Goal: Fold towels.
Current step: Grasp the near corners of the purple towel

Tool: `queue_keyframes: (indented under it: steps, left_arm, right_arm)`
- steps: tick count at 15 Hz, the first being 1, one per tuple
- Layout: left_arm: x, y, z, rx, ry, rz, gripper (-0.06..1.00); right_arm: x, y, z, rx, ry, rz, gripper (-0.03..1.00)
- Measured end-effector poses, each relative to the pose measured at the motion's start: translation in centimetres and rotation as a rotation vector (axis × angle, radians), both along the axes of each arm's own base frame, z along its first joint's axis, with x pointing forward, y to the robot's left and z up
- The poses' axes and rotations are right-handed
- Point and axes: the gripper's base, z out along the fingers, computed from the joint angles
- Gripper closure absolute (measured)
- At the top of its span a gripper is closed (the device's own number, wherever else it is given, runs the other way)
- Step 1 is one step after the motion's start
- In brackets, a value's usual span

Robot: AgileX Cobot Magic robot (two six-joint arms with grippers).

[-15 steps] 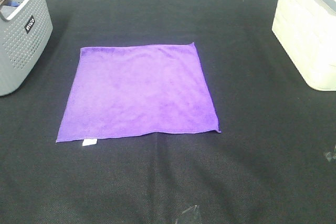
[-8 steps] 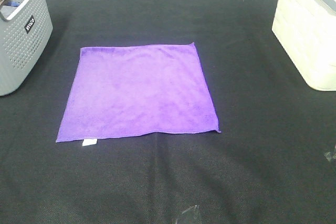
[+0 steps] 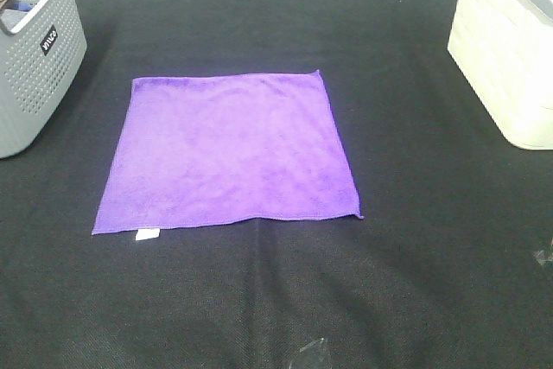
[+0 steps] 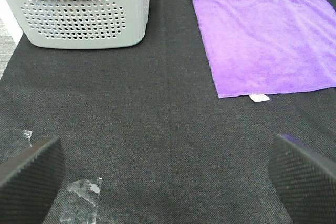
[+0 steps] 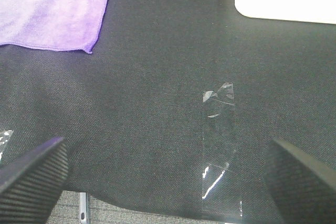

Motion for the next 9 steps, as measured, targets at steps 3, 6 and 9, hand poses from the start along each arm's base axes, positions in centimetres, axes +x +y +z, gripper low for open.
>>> queue_keyframes:
  steps: [3, 6, 9]
  left_arm:
    - [0.00, -0.01, 0.00, -0.002, 0.000, 0.000, -0.05]
    - [0.00, -0.03, 0.00, -0.004, 0.000, -0.002, -0.05]
    - [0.00, -0.04, 0.00, -0.005, 0.000, -0.002, -0.05]
  right_arm:
    - [0.00, 0.00, 0.00, 0.001, 0.000, -0.001, 0.00]
    - [0.00, 0.00, 0.00, 0.001, 0.000, -0.001, 0.00]
    - [0.00, 0.00, 0.00, 0.001, 0.000, -0.001, 0.00]
